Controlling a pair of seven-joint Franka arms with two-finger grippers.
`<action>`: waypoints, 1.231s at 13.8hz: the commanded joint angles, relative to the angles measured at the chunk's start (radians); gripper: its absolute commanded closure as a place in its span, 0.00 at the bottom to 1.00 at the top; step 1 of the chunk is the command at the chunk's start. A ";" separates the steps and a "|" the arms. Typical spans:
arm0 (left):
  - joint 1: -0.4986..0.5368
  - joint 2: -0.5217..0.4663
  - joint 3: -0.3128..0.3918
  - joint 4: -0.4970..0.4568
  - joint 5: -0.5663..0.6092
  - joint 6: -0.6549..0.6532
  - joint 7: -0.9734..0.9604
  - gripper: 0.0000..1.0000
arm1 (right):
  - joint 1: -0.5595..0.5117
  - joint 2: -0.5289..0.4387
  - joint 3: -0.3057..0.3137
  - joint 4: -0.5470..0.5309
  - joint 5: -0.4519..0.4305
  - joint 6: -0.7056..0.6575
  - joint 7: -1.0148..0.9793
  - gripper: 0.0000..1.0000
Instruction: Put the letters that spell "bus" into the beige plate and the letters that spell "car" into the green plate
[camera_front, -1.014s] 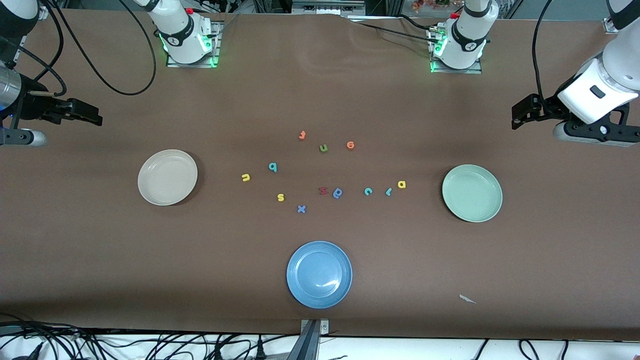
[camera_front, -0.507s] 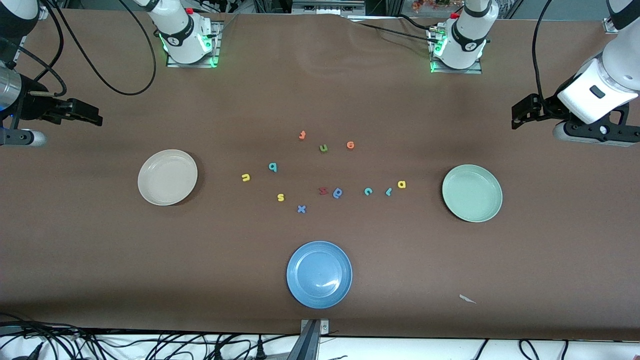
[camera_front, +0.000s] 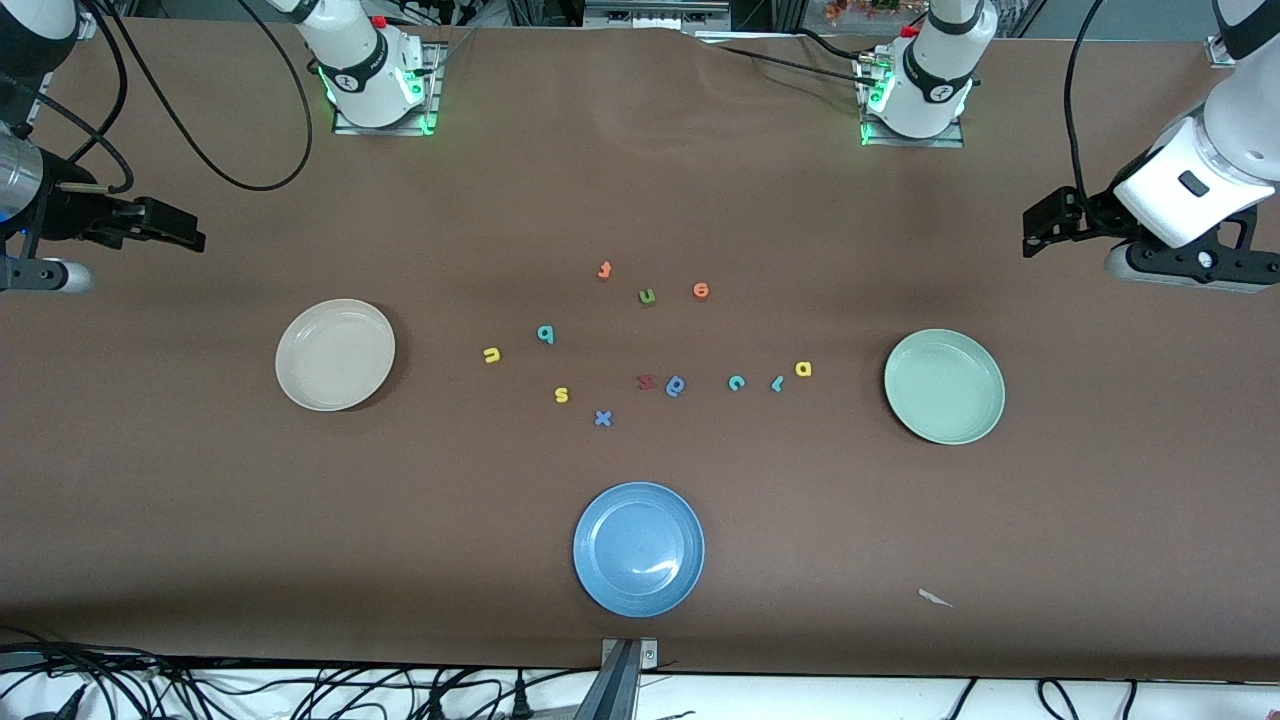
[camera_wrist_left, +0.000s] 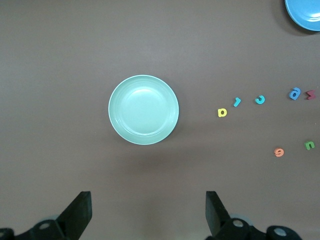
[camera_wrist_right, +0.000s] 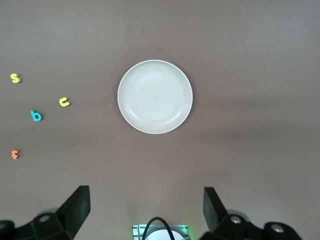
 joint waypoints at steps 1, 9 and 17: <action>0.001 0.024 -0.008 0.020 0.016 -0.018 0.017 0.00 | -0.008 0.001 0.007 0.004 -0.013 -0.001 -0.010 0.00; -0.057 0.279 -0.010 0.019 0.009 0.215 0.013 0.00 | -0.007 0.024 0.007 -0.028 0.017 0.037 0.016 0.00; -0.184 0.466 -0.010 -0.189 0.019 0.701 -0.085 0.03 | 0.022 0.031 0.155 -0.272 0.047 0.372 0.304 0.00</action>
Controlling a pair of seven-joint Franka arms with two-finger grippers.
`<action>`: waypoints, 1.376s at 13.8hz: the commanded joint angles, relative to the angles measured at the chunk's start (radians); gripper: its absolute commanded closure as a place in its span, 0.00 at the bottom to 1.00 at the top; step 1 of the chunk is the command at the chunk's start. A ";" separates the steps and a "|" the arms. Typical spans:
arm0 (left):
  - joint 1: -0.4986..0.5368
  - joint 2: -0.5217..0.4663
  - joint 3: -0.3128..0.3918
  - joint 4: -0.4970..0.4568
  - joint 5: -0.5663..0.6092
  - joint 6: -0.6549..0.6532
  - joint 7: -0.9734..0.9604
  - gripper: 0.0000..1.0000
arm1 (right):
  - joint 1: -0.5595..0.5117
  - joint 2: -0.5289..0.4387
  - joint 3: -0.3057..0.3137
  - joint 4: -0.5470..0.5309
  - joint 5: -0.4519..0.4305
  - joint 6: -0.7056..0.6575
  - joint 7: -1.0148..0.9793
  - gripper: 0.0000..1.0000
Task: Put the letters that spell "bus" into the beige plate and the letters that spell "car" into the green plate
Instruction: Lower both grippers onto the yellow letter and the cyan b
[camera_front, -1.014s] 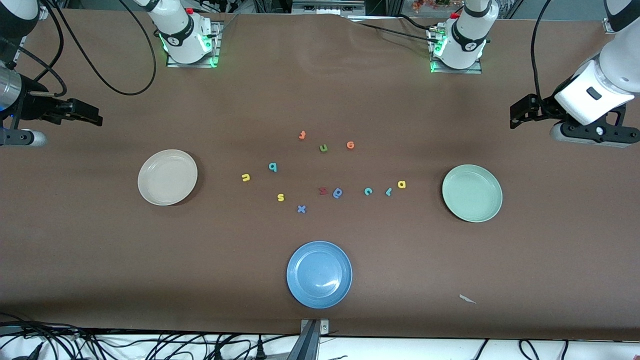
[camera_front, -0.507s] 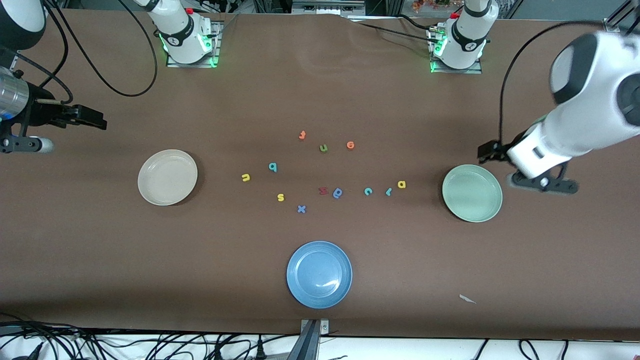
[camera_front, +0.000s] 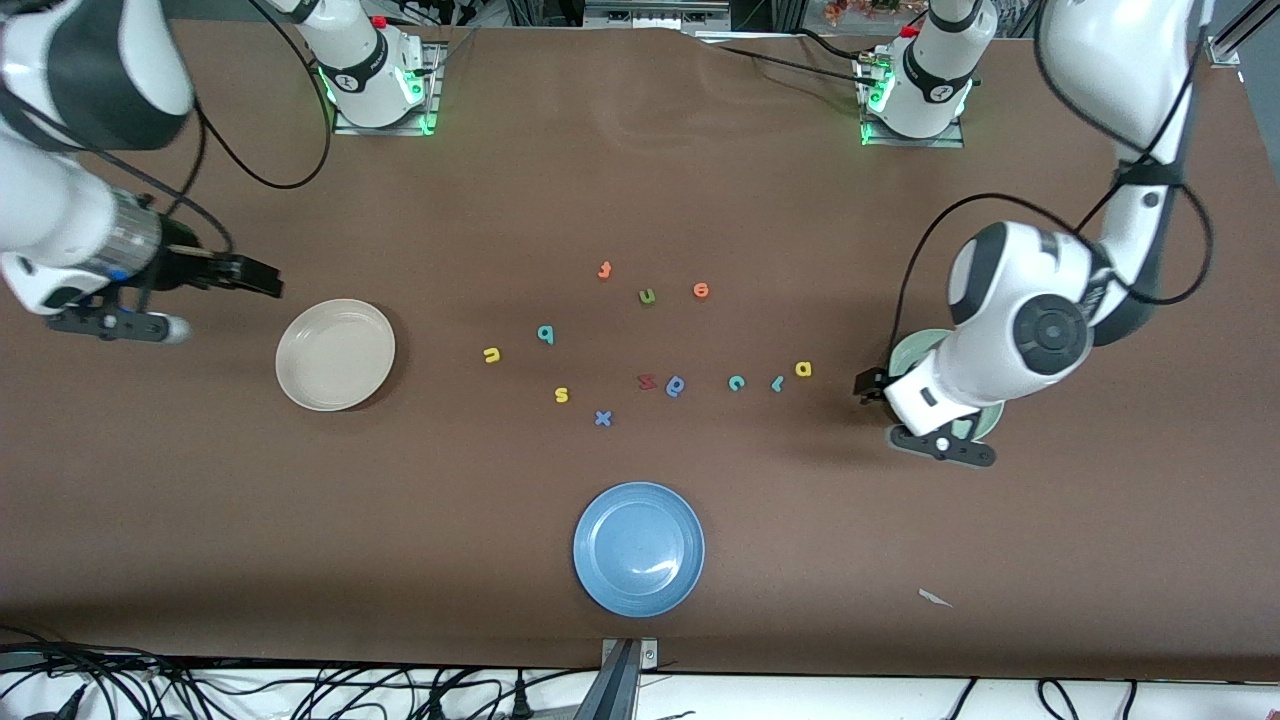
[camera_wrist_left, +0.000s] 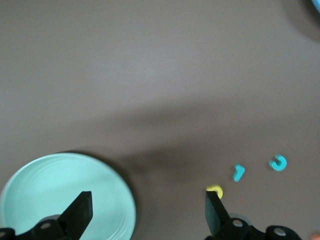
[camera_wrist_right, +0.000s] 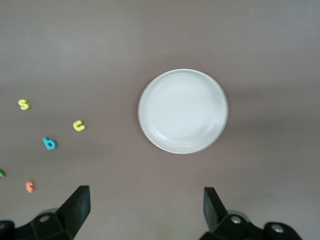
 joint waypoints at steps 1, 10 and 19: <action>-0.072 -0.010 0.004 -0.145 0.021 0.147 -0.084 0.03 | 0.004 -0.012 0.080 -0.140 0.010 0.183 0.121 0.00; -0.146 0.085 0.007 -0.222 0.030 0.236 -0.094 0.34 | 0.211 0.158 0.135 -0.274 -0.013 0.556 0.441 0.00; -0.154 0.090 0.006 -0.225 0.035 0.238 -0.118 0.90 | 0.336 0.348 0.130 -0.297 -0.142 0.806 0.599 0.00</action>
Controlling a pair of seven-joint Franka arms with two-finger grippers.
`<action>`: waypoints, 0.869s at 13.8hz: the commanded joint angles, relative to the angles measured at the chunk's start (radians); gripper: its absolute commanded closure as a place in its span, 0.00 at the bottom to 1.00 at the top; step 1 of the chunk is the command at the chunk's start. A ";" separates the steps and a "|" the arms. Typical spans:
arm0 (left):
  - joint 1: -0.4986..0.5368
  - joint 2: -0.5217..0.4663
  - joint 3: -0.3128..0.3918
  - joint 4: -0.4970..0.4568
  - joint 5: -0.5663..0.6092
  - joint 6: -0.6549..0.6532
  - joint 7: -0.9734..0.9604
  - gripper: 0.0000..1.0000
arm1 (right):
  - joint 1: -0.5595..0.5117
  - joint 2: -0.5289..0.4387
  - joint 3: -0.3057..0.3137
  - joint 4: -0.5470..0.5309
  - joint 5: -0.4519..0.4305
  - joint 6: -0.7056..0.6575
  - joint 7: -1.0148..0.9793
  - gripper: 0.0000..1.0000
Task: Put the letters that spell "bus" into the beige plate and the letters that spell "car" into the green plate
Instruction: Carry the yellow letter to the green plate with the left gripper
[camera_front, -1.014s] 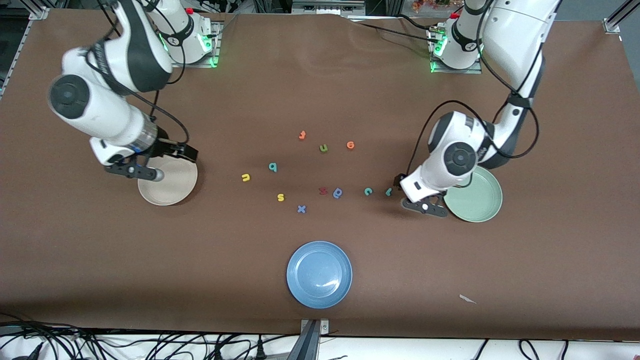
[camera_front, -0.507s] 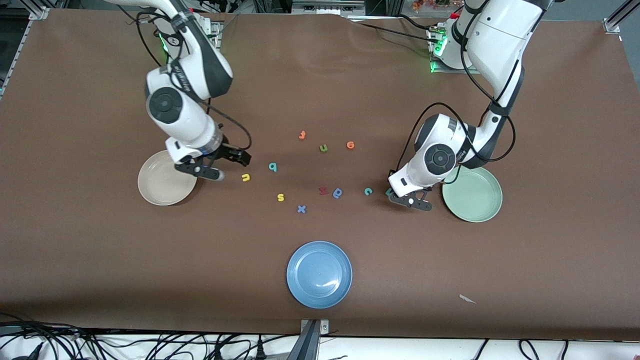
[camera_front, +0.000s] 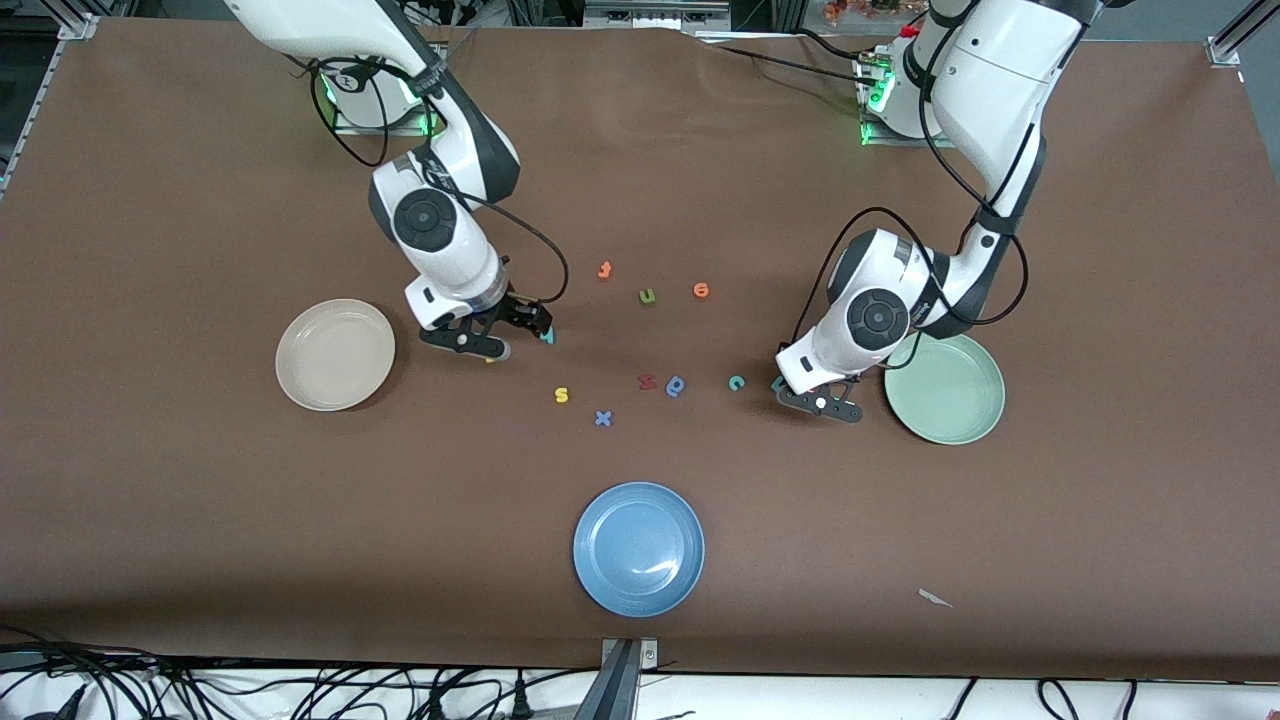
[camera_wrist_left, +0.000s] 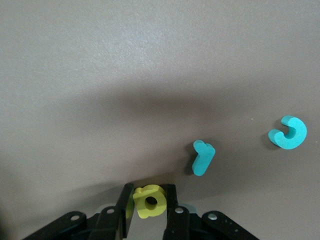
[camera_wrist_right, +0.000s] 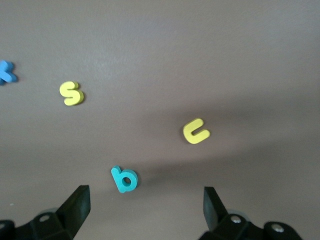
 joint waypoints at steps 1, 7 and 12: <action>-0.009 -0.010 0.005 -0.007 0.026 0.002 -0.027 0.90 | 0.025 0.053 -0.006 0.002 -0.033 0.069 0.035 0.00; 0.044 -0.086 0.028 0.130 0.106 -0.243 0.039 0.90 | 0.045 0.119 -0.011 0.025 -0.082 0.089 0.033 0.01; 0.225 -0.055 0.025 0.141 0.157 -0.228 0.234 0.86 | 0.053 0.150 -0.009 0.051 -0.079 0.091 0.036 0.13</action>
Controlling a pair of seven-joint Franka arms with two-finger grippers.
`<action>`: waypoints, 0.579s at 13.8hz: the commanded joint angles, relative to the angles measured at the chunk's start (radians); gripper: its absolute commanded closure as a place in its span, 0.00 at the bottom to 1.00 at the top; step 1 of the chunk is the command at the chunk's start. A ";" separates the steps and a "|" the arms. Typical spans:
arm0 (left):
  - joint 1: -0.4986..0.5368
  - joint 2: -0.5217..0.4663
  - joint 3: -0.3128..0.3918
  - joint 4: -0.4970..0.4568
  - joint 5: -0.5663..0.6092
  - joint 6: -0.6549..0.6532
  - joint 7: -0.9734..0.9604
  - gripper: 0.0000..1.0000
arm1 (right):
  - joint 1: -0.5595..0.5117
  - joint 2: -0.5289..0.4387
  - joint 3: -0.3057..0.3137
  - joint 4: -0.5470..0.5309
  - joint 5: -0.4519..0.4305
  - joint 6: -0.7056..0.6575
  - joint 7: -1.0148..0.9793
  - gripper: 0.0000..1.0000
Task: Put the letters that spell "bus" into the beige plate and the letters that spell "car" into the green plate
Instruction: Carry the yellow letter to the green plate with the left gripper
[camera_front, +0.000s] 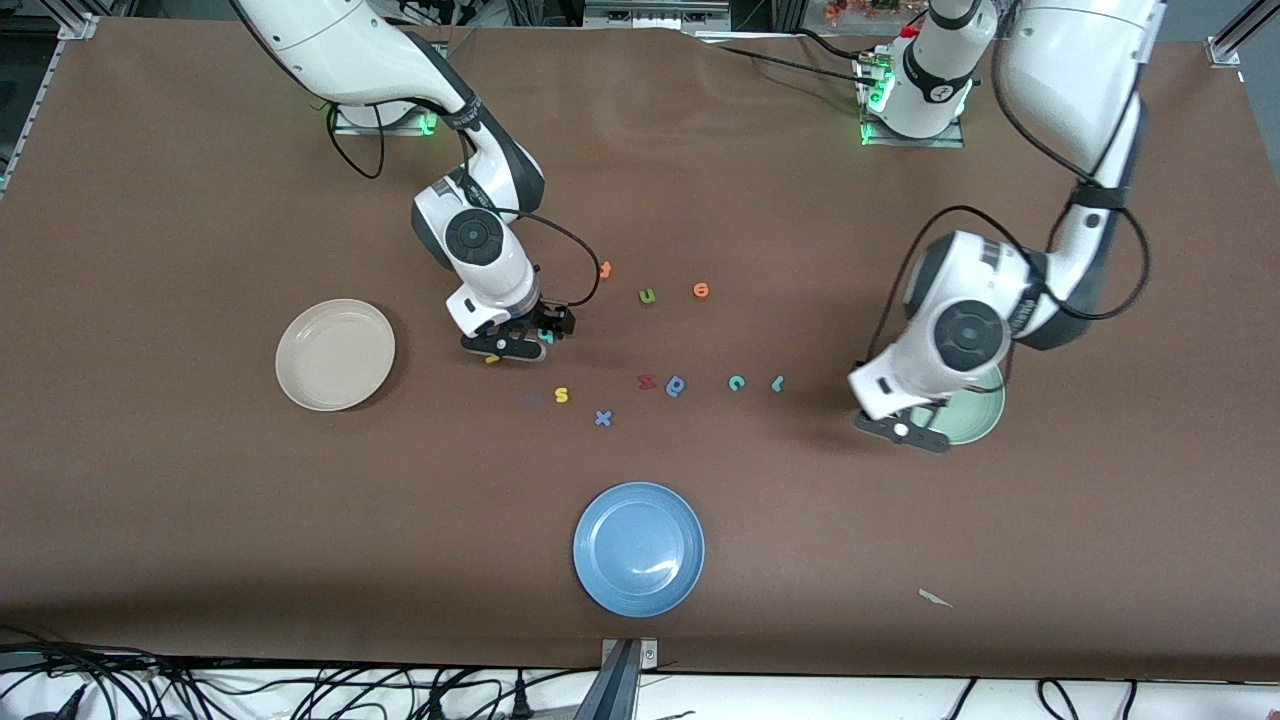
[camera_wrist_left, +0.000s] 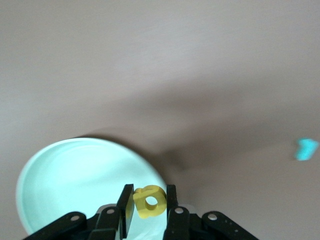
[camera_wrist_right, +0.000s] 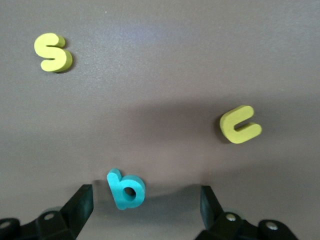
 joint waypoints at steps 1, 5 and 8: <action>0.059 0.042 -0.010 -0.002 0.021 0.029 0.075 0.82 | 0.014 0.027 -0.006 0.033 -0.021 0.008 0.027 0.15; 0.053 0.048 -0.016 0.001 0.011 0.029 0.055 0.00 | 0.021 0.027 -0.005 0.034 -0.020 0.005 0.044 0.25; 0.036 0.016 -0.074 0.005 0.006 0.012 0.018 0.00 | 0.021 0.027 -0.005 0.034 -0.021 0.005 0.043 0.34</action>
